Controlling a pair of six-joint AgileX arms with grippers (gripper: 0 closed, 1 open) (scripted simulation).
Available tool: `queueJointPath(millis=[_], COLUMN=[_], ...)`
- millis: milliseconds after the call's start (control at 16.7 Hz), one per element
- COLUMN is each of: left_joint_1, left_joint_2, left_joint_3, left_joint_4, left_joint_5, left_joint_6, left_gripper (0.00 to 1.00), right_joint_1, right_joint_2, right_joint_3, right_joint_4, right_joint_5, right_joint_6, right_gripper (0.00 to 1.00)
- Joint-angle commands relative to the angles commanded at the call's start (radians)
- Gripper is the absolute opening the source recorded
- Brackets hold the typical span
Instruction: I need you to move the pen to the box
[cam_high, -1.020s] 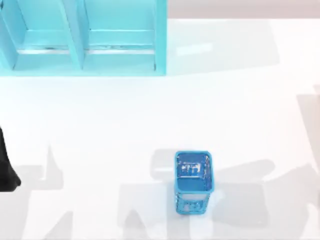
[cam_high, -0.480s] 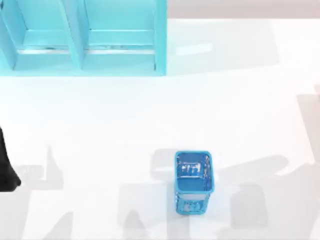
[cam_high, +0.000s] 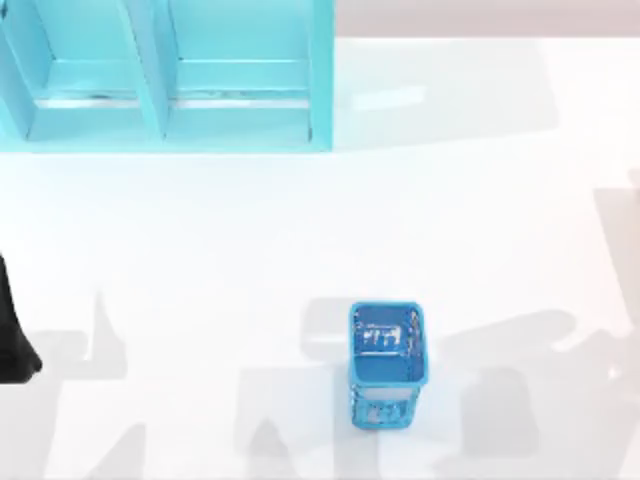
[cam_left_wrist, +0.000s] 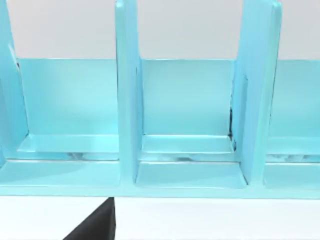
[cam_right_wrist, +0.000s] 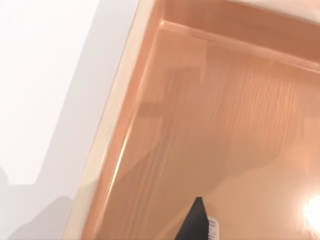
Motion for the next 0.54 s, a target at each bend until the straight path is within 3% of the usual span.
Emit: queueJointPath(millis=[180, 540], left_joint_1=[0.000, 0.000], left_joint_2=[0.000, 0.000], left_joint_3=[0.000, 0.000], left_joint_4=[0.000, 0.000], left_joint_5=[0.000, 0.000], left_joint_6=[0.000, 0.000], left_gripper=[1.00, 1.00], right_joint_1=[0.000, 0.000], right_joint_2=[0.000, 0.000], right_joint_3=[0.000, 0.000], right_joint_4=[0.000, 0.000], right_joint_5=[0.000, 0.000], right_joint_6=[0.000, 0.000], right_gripper=[0.98, 1.00])
